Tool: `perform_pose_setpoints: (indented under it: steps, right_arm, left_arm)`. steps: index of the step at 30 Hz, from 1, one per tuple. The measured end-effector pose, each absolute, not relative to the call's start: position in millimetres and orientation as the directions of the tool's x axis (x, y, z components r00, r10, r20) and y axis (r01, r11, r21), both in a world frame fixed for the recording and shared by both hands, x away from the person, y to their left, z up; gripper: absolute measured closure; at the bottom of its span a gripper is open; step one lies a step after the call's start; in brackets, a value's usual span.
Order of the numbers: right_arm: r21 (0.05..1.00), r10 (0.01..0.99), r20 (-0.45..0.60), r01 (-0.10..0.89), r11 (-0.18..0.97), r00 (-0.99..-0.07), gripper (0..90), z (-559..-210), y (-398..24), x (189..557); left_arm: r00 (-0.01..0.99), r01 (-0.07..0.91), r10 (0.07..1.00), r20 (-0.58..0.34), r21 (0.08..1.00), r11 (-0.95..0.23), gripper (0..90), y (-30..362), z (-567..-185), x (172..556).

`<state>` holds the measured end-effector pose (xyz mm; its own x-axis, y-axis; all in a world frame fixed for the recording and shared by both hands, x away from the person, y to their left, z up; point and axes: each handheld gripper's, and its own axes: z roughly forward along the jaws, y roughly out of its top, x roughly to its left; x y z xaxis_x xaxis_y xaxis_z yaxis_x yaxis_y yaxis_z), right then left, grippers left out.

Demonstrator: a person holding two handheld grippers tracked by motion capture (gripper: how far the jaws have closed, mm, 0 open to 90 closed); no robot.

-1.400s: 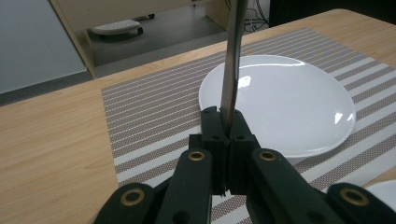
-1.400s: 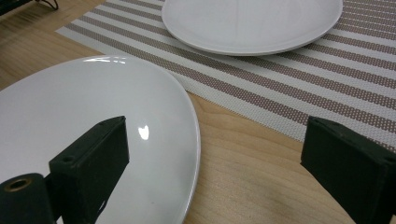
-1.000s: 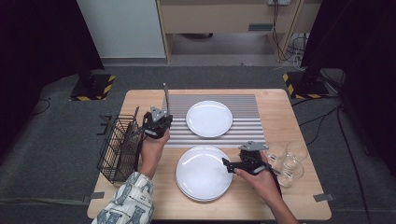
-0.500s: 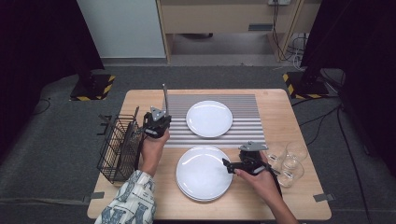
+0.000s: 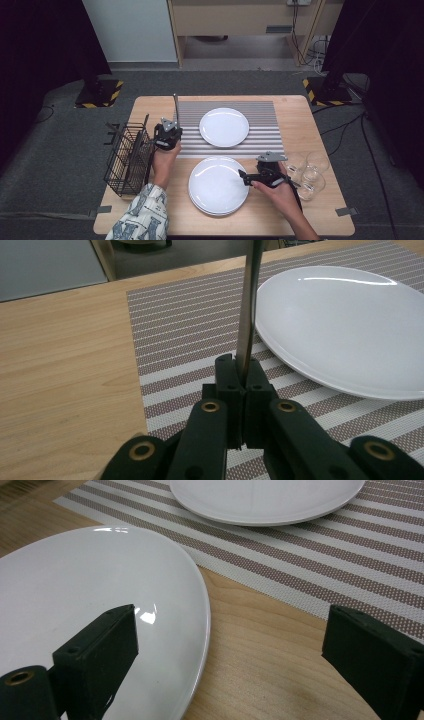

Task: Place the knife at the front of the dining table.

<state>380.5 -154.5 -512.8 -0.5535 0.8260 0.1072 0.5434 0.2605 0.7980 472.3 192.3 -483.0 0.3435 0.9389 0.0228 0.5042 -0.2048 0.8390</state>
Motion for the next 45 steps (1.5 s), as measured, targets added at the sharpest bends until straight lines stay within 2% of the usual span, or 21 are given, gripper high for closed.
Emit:
perform_pose_setpoints:
  steps: [29, 45]
  right_arm:
    - [0.800, 0.832, 0.102, 0.542, 0.257, -0.545, 8.4, -513.2, -154.8, 380.7]
    - [0.803, 0.832, 0.100, 0.539, 0.256, -0.545, 8.4, -512.5, -155.3, 381.1]
  left_arm:
    - [0.292, 0.574, 0.956, -0.026, 0.804, -0.153, 88.4, 207.2, -491.7, 473.3]
    - [0.296, 0.556, 0.955, -0.022, 0.817, -0.154, 88.4, 207.1, -496.1, 472.8]
